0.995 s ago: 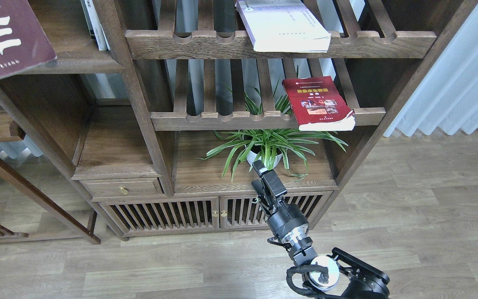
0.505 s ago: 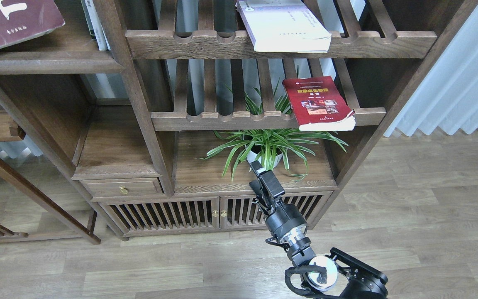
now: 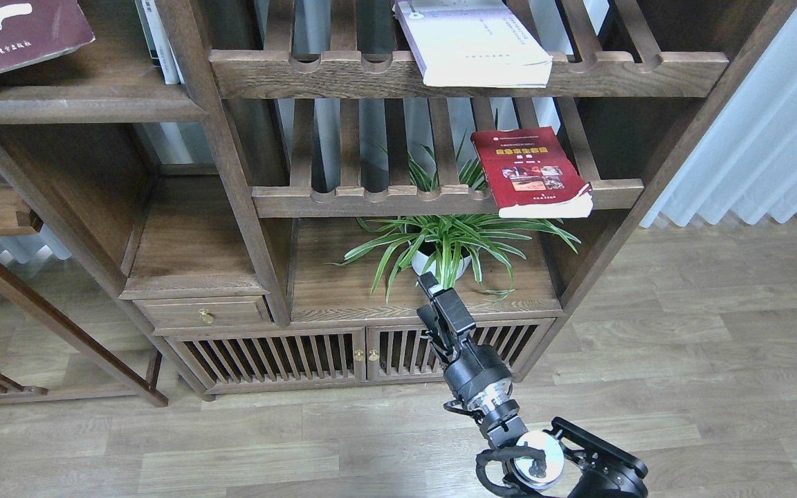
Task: Organize books on shelf
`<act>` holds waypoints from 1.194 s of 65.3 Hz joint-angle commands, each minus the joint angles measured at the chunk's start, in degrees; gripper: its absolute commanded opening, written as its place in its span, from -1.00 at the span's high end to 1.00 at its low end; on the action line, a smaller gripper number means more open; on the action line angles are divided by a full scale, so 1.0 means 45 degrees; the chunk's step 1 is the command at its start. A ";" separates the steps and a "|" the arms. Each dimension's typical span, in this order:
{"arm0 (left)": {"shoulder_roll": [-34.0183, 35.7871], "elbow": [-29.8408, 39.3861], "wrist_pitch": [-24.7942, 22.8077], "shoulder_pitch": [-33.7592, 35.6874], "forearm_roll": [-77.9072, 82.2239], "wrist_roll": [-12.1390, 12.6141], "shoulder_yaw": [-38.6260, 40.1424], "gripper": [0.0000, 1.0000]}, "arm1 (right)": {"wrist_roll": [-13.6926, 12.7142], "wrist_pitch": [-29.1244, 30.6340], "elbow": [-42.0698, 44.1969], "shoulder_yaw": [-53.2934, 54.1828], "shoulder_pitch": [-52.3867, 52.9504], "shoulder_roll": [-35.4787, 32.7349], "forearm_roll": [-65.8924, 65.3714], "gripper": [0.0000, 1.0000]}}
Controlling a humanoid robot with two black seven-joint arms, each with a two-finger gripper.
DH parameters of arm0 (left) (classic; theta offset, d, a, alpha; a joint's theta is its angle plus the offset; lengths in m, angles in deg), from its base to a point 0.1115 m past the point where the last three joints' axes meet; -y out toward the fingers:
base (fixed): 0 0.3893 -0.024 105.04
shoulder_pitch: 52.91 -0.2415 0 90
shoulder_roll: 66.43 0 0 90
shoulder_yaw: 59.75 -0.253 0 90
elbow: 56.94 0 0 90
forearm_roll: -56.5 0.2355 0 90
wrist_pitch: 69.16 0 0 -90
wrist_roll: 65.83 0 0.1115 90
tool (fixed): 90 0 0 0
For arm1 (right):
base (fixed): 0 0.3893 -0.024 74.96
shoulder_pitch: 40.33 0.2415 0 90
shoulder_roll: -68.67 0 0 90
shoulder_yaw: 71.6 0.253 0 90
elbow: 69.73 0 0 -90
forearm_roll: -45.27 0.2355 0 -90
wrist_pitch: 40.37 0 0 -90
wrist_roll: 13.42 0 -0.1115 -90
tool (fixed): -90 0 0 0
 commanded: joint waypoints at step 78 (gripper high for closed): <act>-0.3206 -0.1443 0.0000 -0.0541 0.8456 -0.9121 0.2111 1.00 | -0.0001 0.0000 -0.0020 -0.0019 -0.0271 0.0000 -0.0039 -0.96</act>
